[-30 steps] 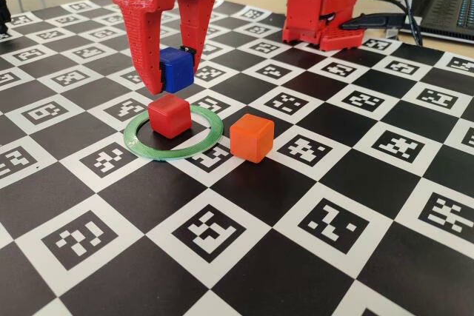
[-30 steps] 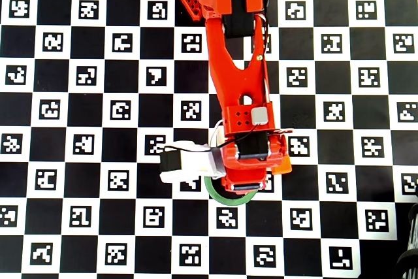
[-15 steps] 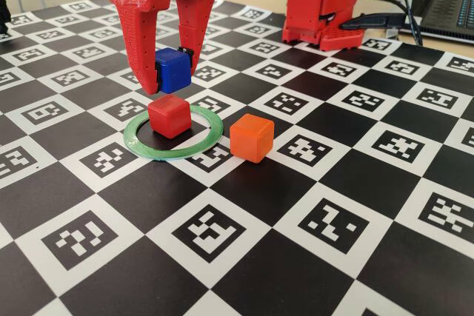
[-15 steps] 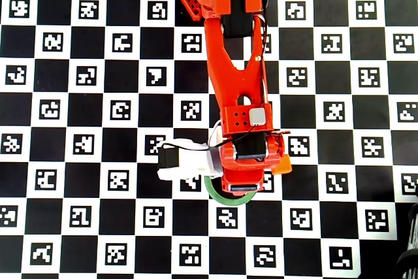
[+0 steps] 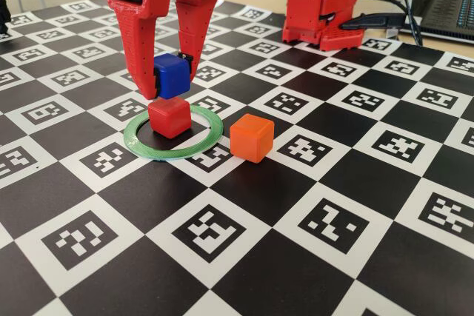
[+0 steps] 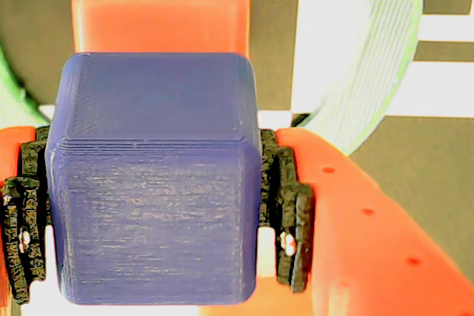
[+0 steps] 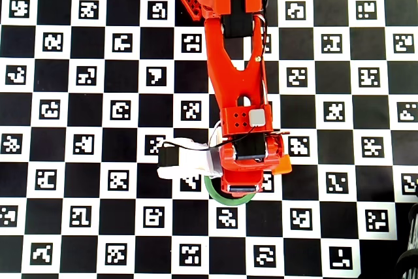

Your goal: Grab the red cube then put it in the green circle then put the blue cube on top and finally the orange cube on top

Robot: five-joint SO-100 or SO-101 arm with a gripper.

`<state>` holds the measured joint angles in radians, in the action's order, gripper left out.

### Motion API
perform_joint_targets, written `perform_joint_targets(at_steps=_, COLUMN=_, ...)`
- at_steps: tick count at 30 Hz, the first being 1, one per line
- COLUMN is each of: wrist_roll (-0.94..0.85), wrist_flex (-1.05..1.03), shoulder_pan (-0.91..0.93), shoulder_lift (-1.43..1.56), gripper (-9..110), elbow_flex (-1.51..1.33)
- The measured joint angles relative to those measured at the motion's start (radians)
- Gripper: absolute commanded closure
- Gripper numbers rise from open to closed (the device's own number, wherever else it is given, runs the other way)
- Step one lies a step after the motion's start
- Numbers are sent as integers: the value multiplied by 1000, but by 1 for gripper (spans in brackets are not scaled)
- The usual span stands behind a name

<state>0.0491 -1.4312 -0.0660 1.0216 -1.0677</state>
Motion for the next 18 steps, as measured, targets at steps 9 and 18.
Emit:
perform_joint_targets(at_steps=9, wrist_roll=0, wrist_flex=14, shoulder_pan=0, shoulder_lift=-38, gripper=95, elbow_flex=0)
perform_joint_targets(at_steps=18, wrist_roll=0, wrist_flex=20, shoulder_pan=0, shoulder_lift=-38, gripper=87, elbow_flex=0)
